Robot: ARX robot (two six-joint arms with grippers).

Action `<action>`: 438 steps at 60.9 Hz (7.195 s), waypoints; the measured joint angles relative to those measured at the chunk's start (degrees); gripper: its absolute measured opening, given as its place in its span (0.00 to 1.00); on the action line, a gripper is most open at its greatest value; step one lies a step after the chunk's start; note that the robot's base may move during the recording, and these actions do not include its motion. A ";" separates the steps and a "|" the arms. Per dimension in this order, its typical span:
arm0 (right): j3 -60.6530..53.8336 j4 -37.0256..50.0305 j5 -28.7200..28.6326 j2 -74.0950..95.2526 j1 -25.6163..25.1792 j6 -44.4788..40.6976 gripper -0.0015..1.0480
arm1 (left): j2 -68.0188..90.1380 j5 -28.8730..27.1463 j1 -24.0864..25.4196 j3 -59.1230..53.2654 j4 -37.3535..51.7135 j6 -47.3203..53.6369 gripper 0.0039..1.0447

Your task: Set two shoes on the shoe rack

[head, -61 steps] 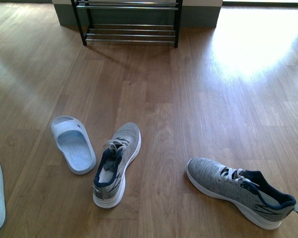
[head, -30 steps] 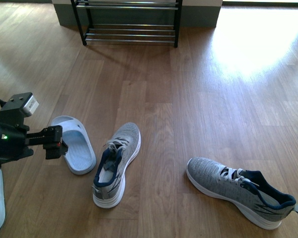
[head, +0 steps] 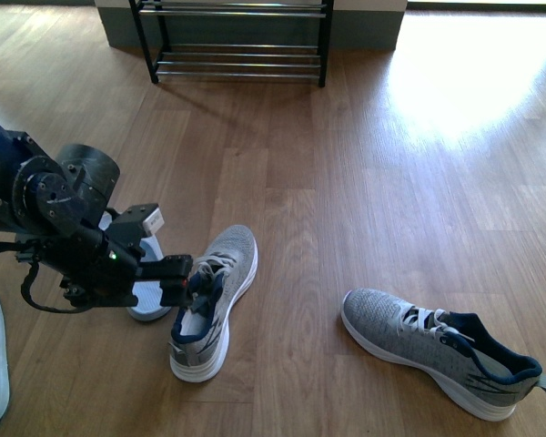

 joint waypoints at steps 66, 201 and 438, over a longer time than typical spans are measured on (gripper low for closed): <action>0.00 0.00 0.02 0.00 0.00 0.00 0.91 | 19.76 -10.97 -5.81 27.41 -8.94 10.40 0.35; 0.00 0.00 -0.09 0.00 0.00 0.00 0.91 | -122.07 -71.76 -19.47 -69.68 3.32 3.39 0.01; 59.65 27.69 -0.07 154.46 0.15 -26.53 0.06 | -121.11 -72.59 -20.57 -69.79 3.69 5.84 0.01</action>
